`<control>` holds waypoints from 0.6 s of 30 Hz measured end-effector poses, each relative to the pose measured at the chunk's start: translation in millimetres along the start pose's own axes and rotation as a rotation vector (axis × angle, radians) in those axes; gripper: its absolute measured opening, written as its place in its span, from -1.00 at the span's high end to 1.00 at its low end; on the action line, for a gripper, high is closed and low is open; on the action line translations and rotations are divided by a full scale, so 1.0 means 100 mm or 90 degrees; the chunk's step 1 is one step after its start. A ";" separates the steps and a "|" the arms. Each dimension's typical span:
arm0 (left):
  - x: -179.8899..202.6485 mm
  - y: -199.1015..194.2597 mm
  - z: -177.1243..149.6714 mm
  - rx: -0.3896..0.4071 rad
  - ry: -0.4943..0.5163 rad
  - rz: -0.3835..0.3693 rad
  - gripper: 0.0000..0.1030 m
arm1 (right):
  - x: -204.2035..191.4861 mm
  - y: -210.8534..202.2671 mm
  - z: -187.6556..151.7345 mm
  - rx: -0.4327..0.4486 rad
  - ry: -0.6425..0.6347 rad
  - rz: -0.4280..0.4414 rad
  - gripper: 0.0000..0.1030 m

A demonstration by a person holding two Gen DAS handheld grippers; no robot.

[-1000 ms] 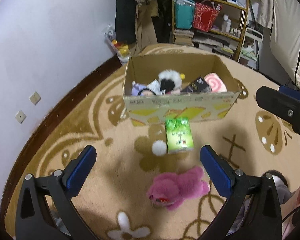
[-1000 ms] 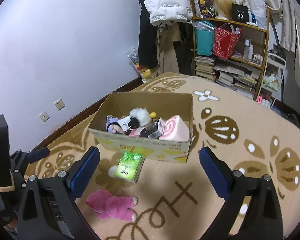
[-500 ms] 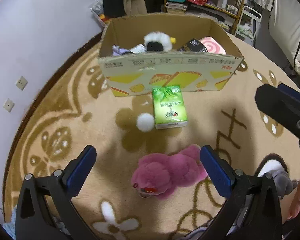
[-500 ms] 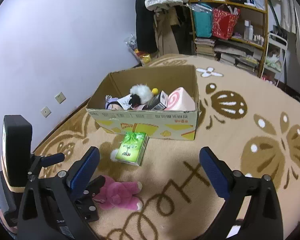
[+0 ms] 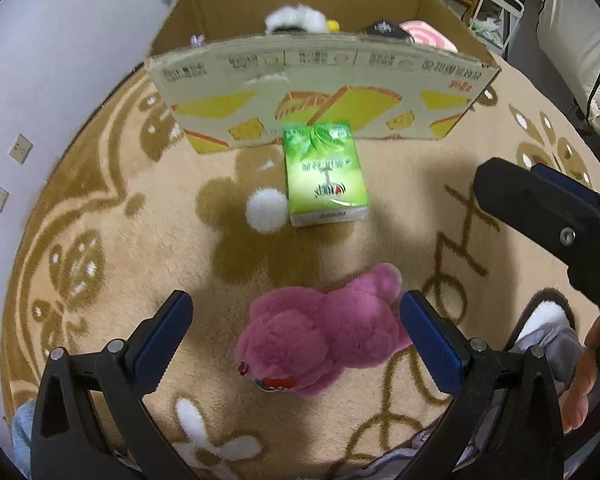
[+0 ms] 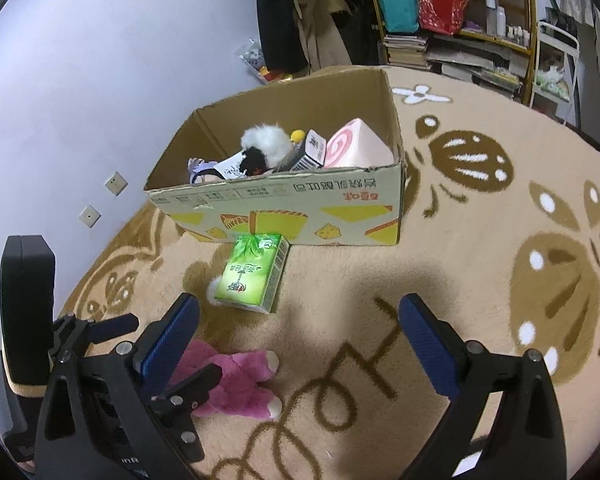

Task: Organize soft objects
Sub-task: 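Move both tools down toward the pink plush bear and green tissue pack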

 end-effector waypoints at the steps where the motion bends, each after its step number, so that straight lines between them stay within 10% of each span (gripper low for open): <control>1: 0.01 0.02 0.00 -0.004 0.001 -0.008 -0.99 | 0.01 0.02 -0.01 -0.005 0.002 0.002 -1.00; 18: 0.09 0.57 -0.14 -0.121 -0.016 -0.043 -0.99 | 0.14 0.23 -0.05 -0.041 0.053 0.030 -1.00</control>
Point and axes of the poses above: each gripper's, at about its wrist camera, not at the fingertips, and y roughly the way its jaws point, x to its right, z to its top, the point moved 10 cm from there along y, roughly the way its jaws point, and after that the axes turned 8 degrees about -x, right-handed, at the moved point
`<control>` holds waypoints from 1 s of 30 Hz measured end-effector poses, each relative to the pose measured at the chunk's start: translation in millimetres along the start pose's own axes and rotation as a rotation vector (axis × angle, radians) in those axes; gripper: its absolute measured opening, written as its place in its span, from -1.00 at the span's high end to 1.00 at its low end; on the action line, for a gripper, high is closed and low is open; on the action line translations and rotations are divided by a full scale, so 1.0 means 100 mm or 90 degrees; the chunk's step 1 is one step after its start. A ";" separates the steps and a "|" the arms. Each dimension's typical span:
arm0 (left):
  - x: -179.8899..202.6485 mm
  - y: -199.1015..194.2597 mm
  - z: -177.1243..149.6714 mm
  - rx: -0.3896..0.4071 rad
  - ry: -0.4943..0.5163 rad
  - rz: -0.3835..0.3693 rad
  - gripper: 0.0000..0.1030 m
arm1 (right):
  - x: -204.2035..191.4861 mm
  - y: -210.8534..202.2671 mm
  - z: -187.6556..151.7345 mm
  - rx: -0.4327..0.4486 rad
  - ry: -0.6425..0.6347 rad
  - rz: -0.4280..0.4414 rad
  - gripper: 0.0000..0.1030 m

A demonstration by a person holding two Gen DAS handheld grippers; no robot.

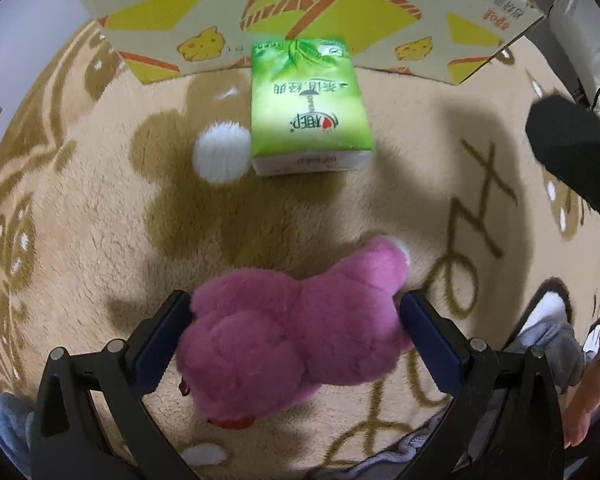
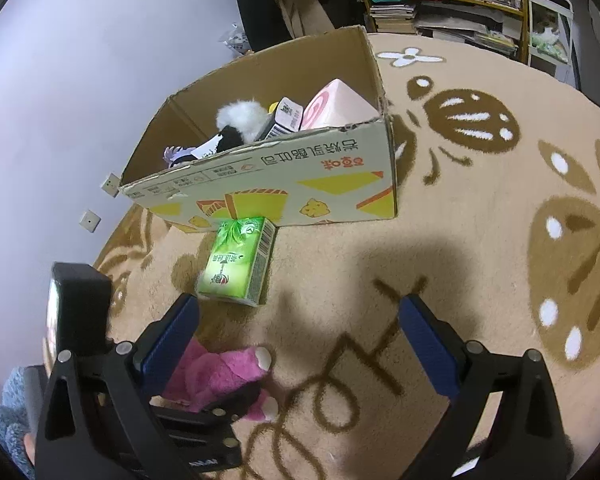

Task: Organize soft objects
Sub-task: 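Move both tools down toward the pink plush bear and green tissue pack, then grasp the pink plush bear with the left tool while the right grasps the green tissue pack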

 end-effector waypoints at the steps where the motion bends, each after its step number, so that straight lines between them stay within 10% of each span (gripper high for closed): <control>1: -0.02 0.01 0.01 -0.001 -0.004 0.000 -0.99 | 0.00 0.01 0.01 0.001 0.000 0.004 -1.00; 9: -0.15 0.04 0.07 0.002 -0.028 0.000 -0.71 | -0.12 0.26 0.08 -0.016 -0.017 0.048 -0.99; 19: -0.37 -0.15 0.19 0.061 -0.064 0.023 -0.58 | -0.16 0.56 0.16 -0.047 0.013 0.122 -0.28; 30: -0.77 -0.27 0.27 0.093 -0.118 0.059 -0.58 | -0.44 0.88 0.16 -0.077 -0.044 0.106 -0.26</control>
Point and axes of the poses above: each gripper's, at about its wrist camera, not at the fingertips, and y roughly the way its jaws point, x to its right, z to its top, the point moved 10 cm from there along y, roughly the way its jaws point, and after that the axes turned 8 degrees about -x, right-handed, at the moved point
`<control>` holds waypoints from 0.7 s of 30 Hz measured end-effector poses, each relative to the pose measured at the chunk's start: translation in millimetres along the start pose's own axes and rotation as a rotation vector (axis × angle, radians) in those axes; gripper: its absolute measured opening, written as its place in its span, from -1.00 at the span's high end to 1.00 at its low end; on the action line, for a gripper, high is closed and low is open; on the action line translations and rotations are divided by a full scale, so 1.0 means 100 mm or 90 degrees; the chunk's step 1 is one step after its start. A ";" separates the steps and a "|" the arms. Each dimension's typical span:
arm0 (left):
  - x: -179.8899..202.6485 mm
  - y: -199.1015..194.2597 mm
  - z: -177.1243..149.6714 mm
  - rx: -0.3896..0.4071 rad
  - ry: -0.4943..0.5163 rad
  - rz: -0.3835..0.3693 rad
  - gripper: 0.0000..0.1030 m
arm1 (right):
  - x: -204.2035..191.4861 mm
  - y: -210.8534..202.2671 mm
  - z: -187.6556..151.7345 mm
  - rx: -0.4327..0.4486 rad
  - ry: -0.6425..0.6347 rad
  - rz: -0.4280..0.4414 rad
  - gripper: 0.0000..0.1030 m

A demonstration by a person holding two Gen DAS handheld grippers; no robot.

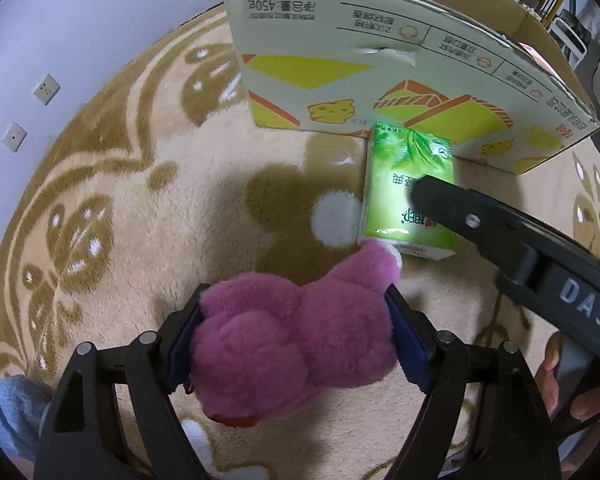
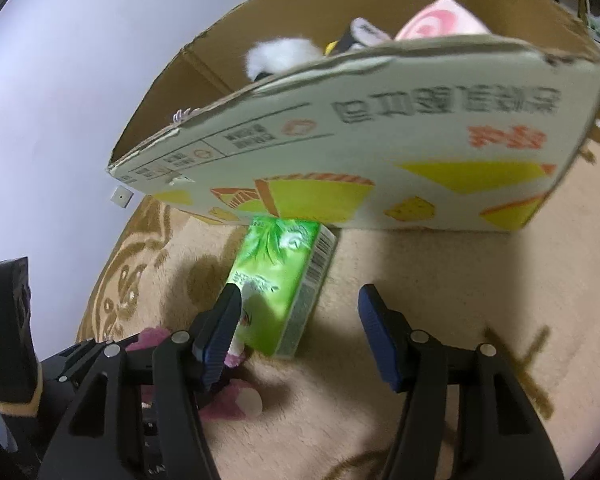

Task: Organize soft objects
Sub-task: 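Grasp the pink plush bear with the left tool while the right grasps the green tissue pack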

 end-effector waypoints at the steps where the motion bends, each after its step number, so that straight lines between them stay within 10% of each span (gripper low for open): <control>1: -0.01 0.00 0.01 0.001 0.002 0.003 -0.58 | 0.00 0.01 0.00 -0.002 -0.001 0.000 -0.26; 12: 0.07 -0.06 -0.01 -0.009 -0.021 0.012 -0.59 | -0.10 0.28 0.05 -0.039 -0.040 -0.037 -0.42; 21: 0.09 -0.17 -0.02 0.018 -0.018 0.029 -0.59 | -0.02 0.15 0.04 -0.035 0.010 -0.027 0.08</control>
Point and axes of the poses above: each gripper's, at about its wrist camera, not at the fingertips, and y roughly the way its jaws point, x to its right, z to its top, the point moved 10 cm from there along y, roughly the way its jaws point, and after that the axes turned 8 degrees about -x, right-handed, at the moved point
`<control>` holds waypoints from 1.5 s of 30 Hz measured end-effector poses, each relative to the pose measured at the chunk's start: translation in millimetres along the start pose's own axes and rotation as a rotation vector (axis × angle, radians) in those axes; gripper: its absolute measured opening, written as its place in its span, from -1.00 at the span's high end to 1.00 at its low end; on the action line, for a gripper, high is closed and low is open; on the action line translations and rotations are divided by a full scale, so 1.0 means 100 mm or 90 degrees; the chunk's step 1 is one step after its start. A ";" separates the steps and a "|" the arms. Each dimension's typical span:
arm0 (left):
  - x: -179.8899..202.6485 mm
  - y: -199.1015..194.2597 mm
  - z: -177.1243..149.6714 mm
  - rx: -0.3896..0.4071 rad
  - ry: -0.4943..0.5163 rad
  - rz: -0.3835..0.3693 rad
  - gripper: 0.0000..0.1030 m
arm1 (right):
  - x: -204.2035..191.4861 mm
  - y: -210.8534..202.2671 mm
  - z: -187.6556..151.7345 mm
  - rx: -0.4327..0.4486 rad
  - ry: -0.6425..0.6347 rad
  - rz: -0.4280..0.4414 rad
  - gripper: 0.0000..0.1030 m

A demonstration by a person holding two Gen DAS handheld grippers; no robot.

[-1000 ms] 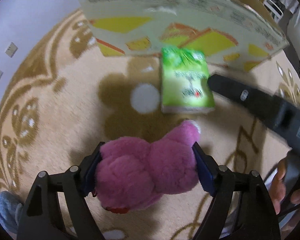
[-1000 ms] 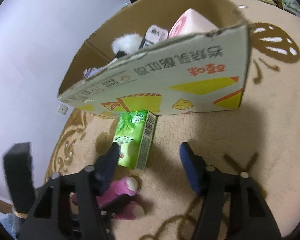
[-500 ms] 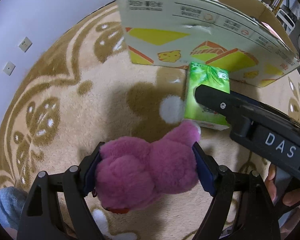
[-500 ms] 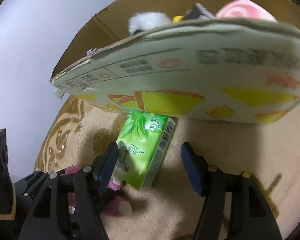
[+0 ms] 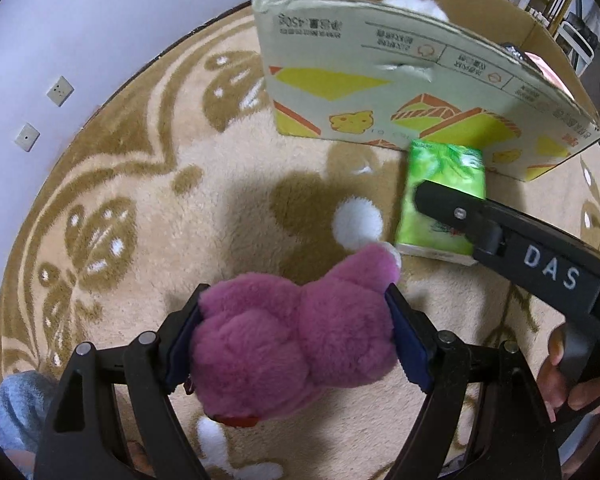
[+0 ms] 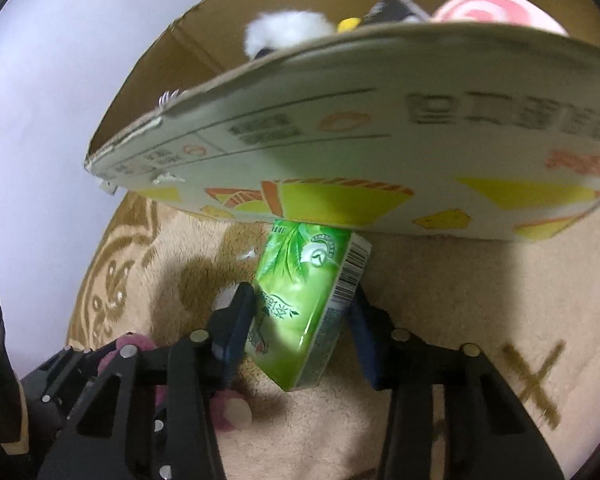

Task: Organize soft objects
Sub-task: 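Grasp the pink plush bear with the left tool while the right grasps the green tissue pack, then lift the pink bear and green tissue pack and carry them over the box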

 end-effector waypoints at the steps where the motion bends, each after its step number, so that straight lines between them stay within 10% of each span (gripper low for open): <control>1: 0.00 -0.02 -0.01 0.005 -0.001 0.001 -0.59 | 0.01 -0.03 -0.01 0.006 -0.001 -0.010 0.10; 23: -0.06 -0.89 -0.07 0.181 0.012 0.008 -0.59 | 0.25 -1.30 -0.31 0.183 0.021 -0.134 0.31; 45: 0.02 -1.53 0.60 0.363 0.059 0.026 -0.59 | -0.04 -1.84 0.14 0.295 -0.017 -0.095 0.32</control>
Point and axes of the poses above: each gripper's, at about its wrist camera, not at the fingertips, and y roughly the way its jaws point, x to its right, z to its top, the point moved 10 cm from there along y, roughly the way its jaws point, and after that the axes turned 8 degrees about -x, right-handed, at the moved point
